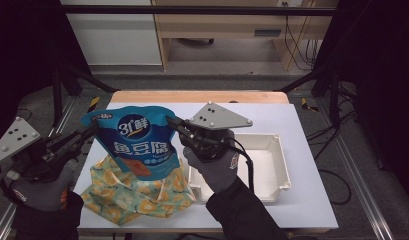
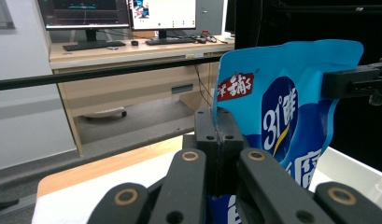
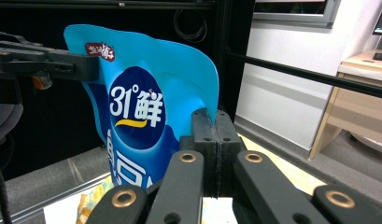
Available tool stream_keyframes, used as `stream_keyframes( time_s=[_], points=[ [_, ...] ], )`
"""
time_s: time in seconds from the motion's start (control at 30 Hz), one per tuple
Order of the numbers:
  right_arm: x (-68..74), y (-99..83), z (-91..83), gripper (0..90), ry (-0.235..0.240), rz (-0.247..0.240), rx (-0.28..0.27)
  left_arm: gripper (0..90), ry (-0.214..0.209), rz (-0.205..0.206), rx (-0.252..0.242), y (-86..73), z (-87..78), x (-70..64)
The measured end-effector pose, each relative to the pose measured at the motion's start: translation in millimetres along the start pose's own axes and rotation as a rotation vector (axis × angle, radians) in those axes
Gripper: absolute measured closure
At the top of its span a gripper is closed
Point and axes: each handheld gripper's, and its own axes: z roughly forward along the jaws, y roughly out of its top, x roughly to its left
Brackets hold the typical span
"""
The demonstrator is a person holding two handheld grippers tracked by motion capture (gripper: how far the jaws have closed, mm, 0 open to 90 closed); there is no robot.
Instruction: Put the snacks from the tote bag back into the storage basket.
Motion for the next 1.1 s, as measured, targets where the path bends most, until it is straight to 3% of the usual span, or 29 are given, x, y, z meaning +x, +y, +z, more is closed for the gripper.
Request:
stream_keyframes(
  time_s=[0.53, 0.73, 1.1],
  points=[
    [-12.7, 0.1, -25.8, 90.0, -0.034, -0.004, -0.011, 90.0, -0.049, 0.004, -0.009, 5.0, 19.2, -16.9],
    [-19.0, -0.2, -36.1, 90.0, -0.058, -0.002, -0.017, 90.0, -0.063, 0.03, -0.011, 8.1, 28.2, -24.7],
    [-34.0, -3.9, -61.1, 90.0, -0.102, 0.01, -0.026, 90.0, -0.098, 0.052, 0.005, 16.3, 46.0, -48.5]
  ],
)
